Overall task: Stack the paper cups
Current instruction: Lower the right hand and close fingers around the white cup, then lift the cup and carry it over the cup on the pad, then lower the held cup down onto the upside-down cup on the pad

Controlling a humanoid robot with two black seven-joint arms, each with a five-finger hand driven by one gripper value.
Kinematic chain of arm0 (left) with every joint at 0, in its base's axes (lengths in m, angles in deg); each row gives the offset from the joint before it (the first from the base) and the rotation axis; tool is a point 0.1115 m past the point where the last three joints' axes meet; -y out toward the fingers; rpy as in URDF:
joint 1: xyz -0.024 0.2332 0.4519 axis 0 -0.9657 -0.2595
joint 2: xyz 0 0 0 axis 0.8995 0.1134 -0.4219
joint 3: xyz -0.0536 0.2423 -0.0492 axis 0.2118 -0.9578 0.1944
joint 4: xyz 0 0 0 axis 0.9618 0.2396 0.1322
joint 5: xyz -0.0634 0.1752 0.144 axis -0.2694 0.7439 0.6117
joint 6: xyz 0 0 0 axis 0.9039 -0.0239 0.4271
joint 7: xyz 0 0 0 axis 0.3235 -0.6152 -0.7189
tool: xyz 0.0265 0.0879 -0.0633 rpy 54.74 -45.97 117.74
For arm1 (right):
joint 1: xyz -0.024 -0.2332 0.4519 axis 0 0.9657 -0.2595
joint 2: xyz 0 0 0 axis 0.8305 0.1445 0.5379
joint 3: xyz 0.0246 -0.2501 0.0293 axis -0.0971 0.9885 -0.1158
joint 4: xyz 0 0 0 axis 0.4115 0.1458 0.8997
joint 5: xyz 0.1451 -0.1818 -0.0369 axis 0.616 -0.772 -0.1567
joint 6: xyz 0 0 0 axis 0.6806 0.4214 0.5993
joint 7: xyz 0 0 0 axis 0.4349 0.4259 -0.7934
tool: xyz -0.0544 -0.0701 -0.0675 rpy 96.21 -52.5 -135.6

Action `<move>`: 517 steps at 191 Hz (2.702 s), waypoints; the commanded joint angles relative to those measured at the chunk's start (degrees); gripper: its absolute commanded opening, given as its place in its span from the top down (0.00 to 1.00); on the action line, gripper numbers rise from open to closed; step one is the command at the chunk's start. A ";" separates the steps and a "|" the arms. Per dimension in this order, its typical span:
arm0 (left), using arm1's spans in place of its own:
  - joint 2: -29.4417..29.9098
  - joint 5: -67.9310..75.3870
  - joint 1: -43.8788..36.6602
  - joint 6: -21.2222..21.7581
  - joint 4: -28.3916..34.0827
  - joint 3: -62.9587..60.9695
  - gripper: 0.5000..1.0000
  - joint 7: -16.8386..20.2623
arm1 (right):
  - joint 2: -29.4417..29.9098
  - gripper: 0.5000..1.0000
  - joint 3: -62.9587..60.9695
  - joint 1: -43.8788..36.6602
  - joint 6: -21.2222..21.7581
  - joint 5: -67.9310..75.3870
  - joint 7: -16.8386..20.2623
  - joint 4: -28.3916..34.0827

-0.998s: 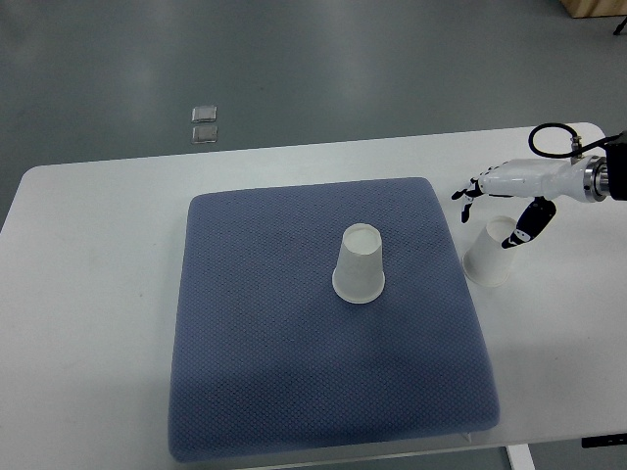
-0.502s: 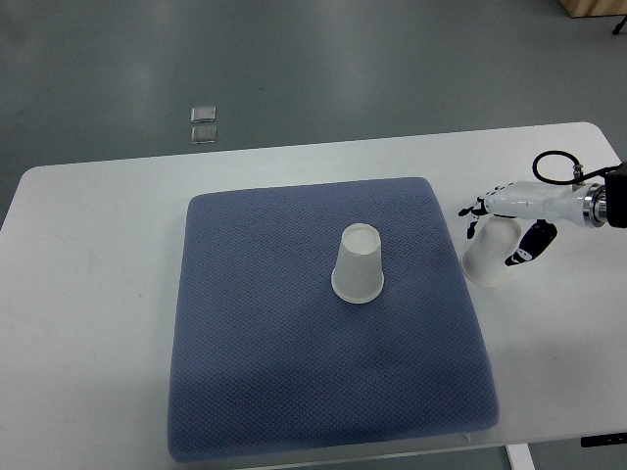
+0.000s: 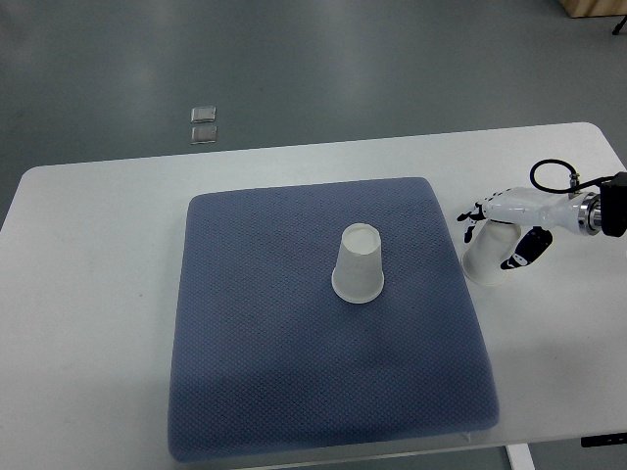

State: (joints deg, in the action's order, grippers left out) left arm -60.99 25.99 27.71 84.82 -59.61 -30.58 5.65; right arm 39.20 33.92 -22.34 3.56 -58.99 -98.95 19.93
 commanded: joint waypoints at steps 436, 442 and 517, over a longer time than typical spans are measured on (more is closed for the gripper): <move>0.00 -0.04 0.03 0.00 0.00 0.00 0.00 0.00 | 4.55 1.00 -1.79 -23.00 15.72 22.05 -0.34 14.68; 0.00 -0.04 0.03 0.00 0.00 0.00 0.00 0.00 | 4.73 1.00 -1.79 -22.82 15.46 21.78 -0.34 14.59; 0.00 -0.04 0.03 0.00 0.00 0.00 0.00 0.00 | 4.73 1.00 -1.79 -20.45 14.14 21.52 -0.34 13.80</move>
State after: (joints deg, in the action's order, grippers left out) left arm -60.99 25.99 27.71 84.82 -59.61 -30.58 5.65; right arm 44.01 32.17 -43.31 17.91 -37.47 -99.25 33.80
